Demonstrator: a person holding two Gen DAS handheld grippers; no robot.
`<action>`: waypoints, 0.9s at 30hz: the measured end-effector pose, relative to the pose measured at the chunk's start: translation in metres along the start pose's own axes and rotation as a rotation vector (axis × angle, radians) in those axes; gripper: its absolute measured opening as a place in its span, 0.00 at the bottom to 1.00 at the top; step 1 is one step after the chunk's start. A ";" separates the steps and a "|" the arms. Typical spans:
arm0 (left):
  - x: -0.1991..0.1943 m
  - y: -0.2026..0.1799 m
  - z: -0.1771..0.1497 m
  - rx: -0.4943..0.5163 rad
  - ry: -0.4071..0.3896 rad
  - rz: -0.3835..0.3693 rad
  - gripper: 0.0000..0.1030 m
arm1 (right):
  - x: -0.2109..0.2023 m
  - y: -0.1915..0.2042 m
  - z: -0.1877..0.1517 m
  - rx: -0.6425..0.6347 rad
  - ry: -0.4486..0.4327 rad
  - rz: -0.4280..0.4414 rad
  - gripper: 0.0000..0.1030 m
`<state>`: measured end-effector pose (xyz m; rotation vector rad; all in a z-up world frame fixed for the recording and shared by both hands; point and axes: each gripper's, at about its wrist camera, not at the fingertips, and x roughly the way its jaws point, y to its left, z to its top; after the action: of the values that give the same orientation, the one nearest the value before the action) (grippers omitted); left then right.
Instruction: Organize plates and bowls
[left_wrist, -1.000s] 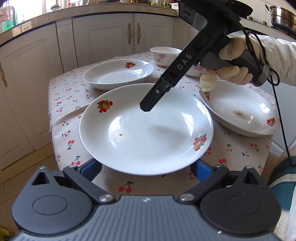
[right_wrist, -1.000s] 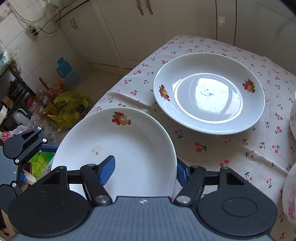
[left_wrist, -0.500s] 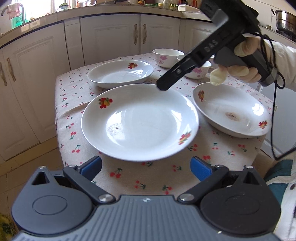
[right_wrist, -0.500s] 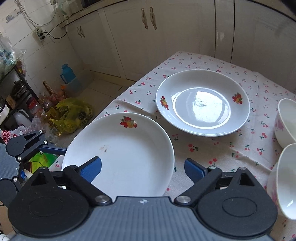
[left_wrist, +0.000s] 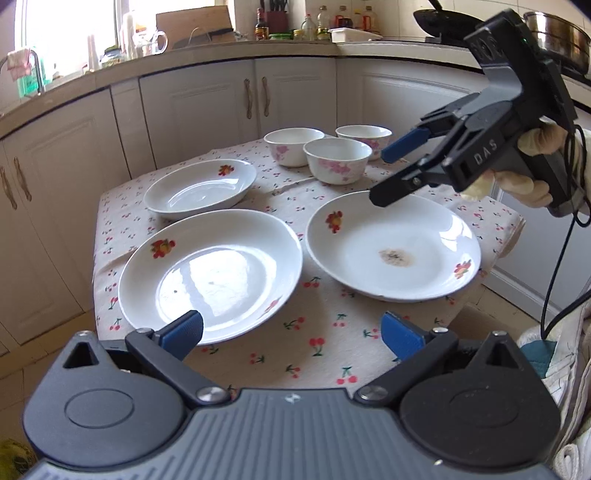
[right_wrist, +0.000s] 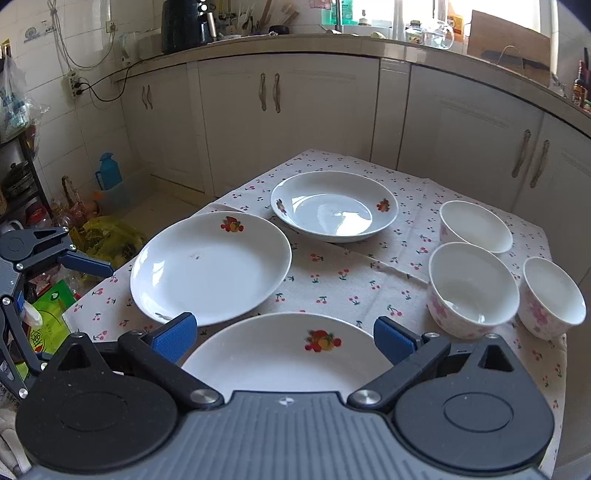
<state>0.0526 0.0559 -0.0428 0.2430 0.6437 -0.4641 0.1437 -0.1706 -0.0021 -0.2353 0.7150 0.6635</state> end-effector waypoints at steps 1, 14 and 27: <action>-0.002 -0.004 0.000 0.010 -0.008 -0.001 0.99 | -0.005 0.000 -0.007 0.007 -0.004 -0.011 1.00; 0.000 -0.042 0.009 -0.032 -0.064 0.007 0.99 | -0.040 -0.006 -0.073 0.076 -0.014 -0.117 1.00; 0.005 -0.041 0.031 -0.199 -0.134 0.043 0.99 | -0.051 -0.005 -0.103 0.177 -0.023 -0.123 1.00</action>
<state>0.0526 0.0074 -0.0254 0.0366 0.5484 -0.3684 0.0641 -0.2415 -0.0440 -0.1078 0.7269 0.4816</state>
